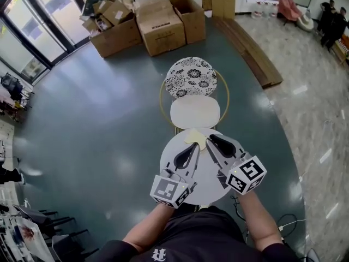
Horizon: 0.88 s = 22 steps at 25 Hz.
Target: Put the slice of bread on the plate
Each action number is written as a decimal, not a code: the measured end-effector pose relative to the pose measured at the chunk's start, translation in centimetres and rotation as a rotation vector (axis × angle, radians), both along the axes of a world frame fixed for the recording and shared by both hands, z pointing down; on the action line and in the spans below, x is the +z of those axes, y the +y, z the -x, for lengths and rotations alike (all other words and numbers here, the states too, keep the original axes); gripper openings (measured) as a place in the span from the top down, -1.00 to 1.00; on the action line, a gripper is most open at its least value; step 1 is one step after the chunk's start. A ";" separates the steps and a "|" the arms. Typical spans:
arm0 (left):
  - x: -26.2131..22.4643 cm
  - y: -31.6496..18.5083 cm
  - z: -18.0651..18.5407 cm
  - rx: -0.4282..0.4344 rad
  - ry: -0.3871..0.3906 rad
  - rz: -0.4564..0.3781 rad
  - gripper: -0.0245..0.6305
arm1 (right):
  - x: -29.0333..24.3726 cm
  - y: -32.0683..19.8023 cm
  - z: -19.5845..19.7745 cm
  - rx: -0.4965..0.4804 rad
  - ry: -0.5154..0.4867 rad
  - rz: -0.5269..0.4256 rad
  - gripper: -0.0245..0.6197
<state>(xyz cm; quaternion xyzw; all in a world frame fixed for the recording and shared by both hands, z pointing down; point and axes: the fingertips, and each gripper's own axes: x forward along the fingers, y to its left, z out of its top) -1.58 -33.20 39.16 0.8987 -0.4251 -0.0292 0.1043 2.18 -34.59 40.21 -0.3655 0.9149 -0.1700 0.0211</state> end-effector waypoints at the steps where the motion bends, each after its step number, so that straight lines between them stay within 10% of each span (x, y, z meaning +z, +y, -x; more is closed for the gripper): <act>1: -0.6 0.2 -0.3 0.002 -0.002 -0.008 0.90 | -0.4 0.1 -0.2 0.004 -0.004 -0.007 0.74; 22: -5.1 3.0 -3.3 0.011 -0.054 -0.074 0.90 | -4.9 3.8 -2.2 0.010 0.022 -0.109 0.90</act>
